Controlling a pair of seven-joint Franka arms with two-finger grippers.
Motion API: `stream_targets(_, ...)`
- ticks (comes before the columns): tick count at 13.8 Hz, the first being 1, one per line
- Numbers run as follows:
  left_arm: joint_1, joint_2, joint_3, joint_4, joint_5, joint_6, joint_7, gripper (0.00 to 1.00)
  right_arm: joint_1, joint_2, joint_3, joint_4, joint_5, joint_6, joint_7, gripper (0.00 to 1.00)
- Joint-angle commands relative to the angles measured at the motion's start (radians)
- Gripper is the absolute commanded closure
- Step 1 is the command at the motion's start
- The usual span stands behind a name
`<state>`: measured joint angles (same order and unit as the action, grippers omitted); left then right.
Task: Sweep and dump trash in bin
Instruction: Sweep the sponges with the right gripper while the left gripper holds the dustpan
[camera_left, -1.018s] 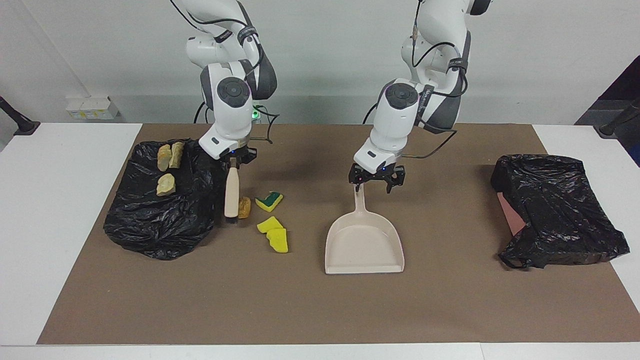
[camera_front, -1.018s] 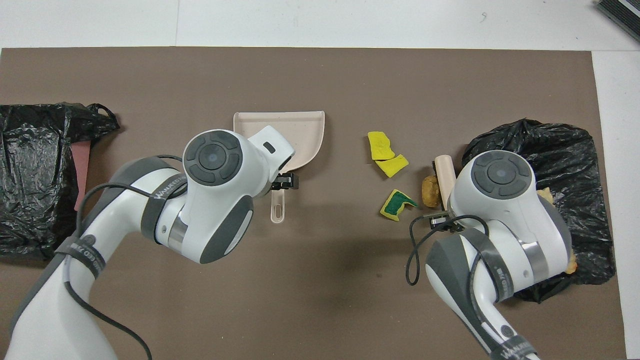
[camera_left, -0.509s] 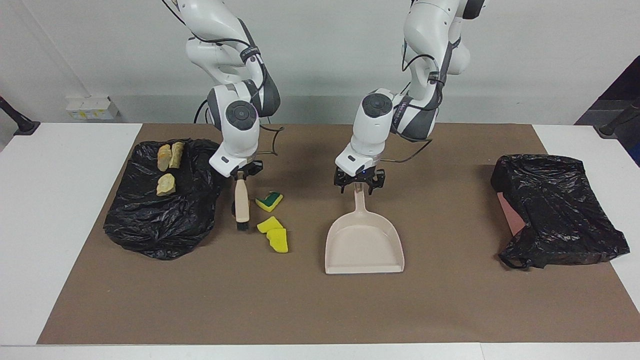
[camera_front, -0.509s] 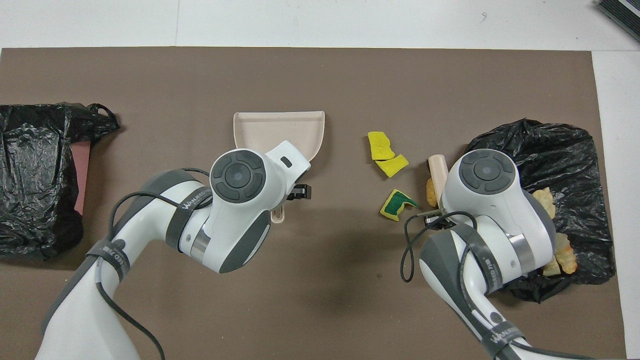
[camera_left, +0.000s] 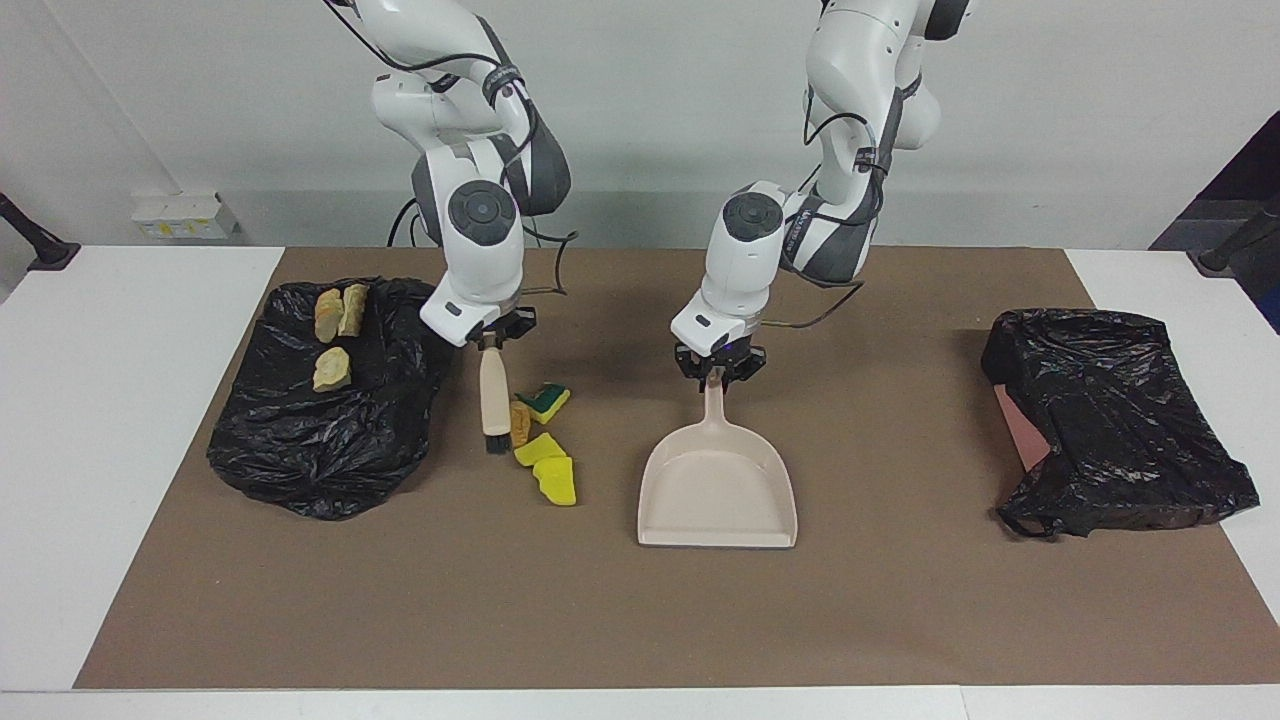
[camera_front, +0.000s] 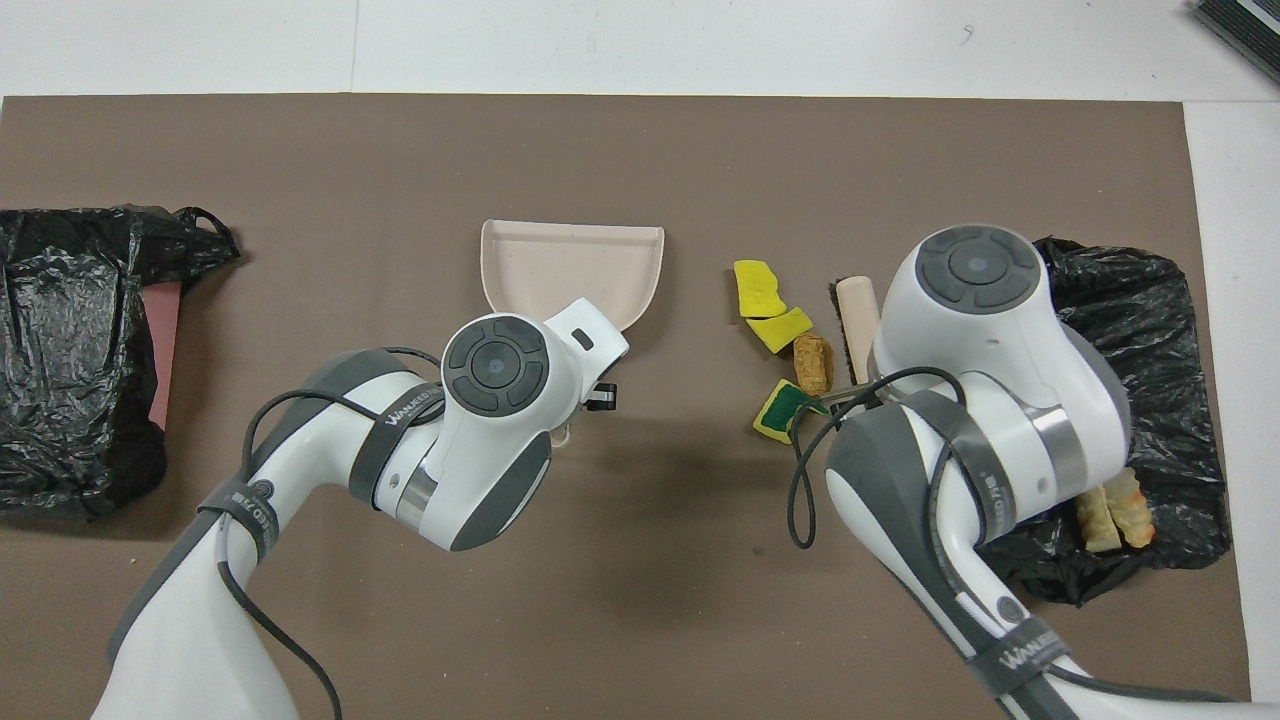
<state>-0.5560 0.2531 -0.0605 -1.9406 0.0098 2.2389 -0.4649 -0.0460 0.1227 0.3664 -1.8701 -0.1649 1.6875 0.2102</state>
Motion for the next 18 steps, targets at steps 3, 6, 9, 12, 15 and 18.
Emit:
stream_targets(3, 0.066, -0.123, 0.013, -0.001, 0.018, -0.160, 0.283, 1.00, -0.011, 0.004, -0.007, -0.133, -0.102, 0.090, -0.019, 1.00)
stream_targets(6, 0.152, -0.190, 0.011, -0.001, 0.018, -0.257, 0.666, 1.00, -0.009, 0.078, 0.000, -0.144, -0.102, 0.121, 0.084, 1.00)
stream_targets(9, 0.206, -0.210, 0.011, -0.009, 0.016, -0.309, 1.021, 1.00, -0.005, 0.087, 0.005, -0.178, -0.085, 0.165, 0.057, 1.00)
stream_targets(12, 0.229, -0.222, 0.013, -0.035, 0.016, -0.309, 1.237, 1.00, -0.003, 0.104, 0.034, -0.181, 0.052, 0.218, 0.063, 1.00)
stream_targets(15, 0.231, -0.238, 0.011, -0.113, 0.018, -0.254, 1.353, 1.00, 0.005, 0.082, 0.057, -0.169, 0.118, 0.201, 0.138, 1.00)
stream_targets(18, 0.188, -0.236, 0.011, -0.188, 0.018, -0.162, 1.347, 1.00, 0.003, -0.003, 0.052, -0.168, 0.048, 0.097, 0.155, 1.00)
